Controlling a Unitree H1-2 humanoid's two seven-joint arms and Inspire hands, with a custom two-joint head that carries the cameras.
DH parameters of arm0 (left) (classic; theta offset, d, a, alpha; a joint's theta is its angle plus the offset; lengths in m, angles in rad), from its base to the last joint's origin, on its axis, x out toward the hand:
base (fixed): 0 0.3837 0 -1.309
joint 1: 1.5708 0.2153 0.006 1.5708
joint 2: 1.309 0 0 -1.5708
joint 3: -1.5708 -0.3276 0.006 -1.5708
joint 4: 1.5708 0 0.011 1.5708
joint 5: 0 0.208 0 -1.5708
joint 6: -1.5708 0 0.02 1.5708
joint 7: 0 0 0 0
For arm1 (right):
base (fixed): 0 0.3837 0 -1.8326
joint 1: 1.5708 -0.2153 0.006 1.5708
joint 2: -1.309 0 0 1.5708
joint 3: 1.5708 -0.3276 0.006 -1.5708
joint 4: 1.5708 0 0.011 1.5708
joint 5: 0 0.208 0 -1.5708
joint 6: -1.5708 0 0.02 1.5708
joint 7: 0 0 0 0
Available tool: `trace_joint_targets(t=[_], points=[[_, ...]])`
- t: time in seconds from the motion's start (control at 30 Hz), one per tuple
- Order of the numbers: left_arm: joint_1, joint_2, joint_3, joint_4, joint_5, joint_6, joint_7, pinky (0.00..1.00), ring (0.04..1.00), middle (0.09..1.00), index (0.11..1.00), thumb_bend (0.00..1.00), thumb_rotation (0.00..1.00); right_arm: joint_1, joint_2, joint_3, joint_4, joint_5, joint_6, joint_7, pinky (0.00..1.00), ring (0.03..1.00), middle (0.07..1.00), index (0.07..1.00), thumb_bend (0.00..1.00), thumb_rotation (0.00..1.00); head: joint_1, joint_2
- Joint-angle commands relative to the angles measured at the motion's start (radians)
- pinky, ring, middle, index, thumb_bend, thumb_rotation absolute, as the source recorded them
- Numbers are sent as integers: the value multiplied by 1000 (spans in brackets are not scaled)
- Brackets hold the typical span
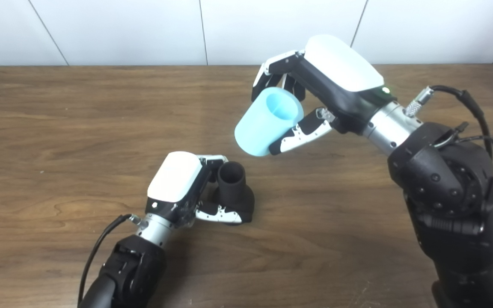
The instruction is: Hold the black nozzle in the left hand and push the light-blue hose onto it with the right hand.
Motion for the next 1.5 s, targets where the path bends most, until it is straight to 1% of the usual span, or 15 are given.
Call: trace_joint_targets(t=[0.0,0.13,0.23,0.27,0.43,0.53,0.73,0.9,0.97,1.07,1.13,1.37,1.47], points=[[2,5,-1,7,15,-15,20,441,483,441,497,524,0,-43,-12,-9,-39,9,3,-4,340,393,503,501,498,0,0,1],[4,3,1,8,18,-16,19,438,482,441,497,524,0,-47,-17,1,-58,11,21,22,309,399,518,513,495,0,0,1],[4,3,1,9,17,-18,19,434,476,438,498,524,0,-47,-19,15,-74,-11,26,45,330,397,506,510,497,0,0,1],[5,3,2,10,18,-17,17,436,474,435,498,523,0,-44,-13,16,-82,-21,30,60,318,397,512,514,496,0,0,1],[5,2,4,12,16,-13,11,438,473,432,501,523,0,-33,24,16,-100,-64,37,140,328,400,501,508,498,0,0,1],[4,-1,6,12,14,-9,4,431,471,440,499,524,0,-25,36,36,-95,-74,32,138,329,398,502,502,498,0,1,1],[0,-3,6,10,18,-9,1,427,466,434,497,524,0,2,43,47,-83,-82,33,163,333,395,492,510,498,0,1,1],[1,-5,6,5,13,-10,-3,421,469,435,498,524,0,13,34,53,-44,-80,22,148,323,403,498,500,499,0,-4,4],[1,-6,7,3,11,-10,-4,406,449,419,498,522,0,15,34,54,-30,-84,16,138,318,406,503,497,498,0,-5,7],[0,-6,8,3,9,-12,-6,414,455,425,498,523,0,24,35,53,-6,-85,-6,114,335,403,499,498,500,0,-4,6],[-1,-6,9,4,8,-14,-4,415,455,427,498,523,0,31,37,55,7,-88,-12,103,327,401,499,502,499,0,-2,4],[-2,-2,14,3,7,-13,-11,422,467,435,496,524,0,50,38,60,21,-96,-17,76,330,405,496,503,499,0,-3,3],[-1,0,16,6,2,-20,-5,402,446,416,497,522,0,53,52,65,22,-100,-22,60,336,403,498,496,500,0,-1,1]])
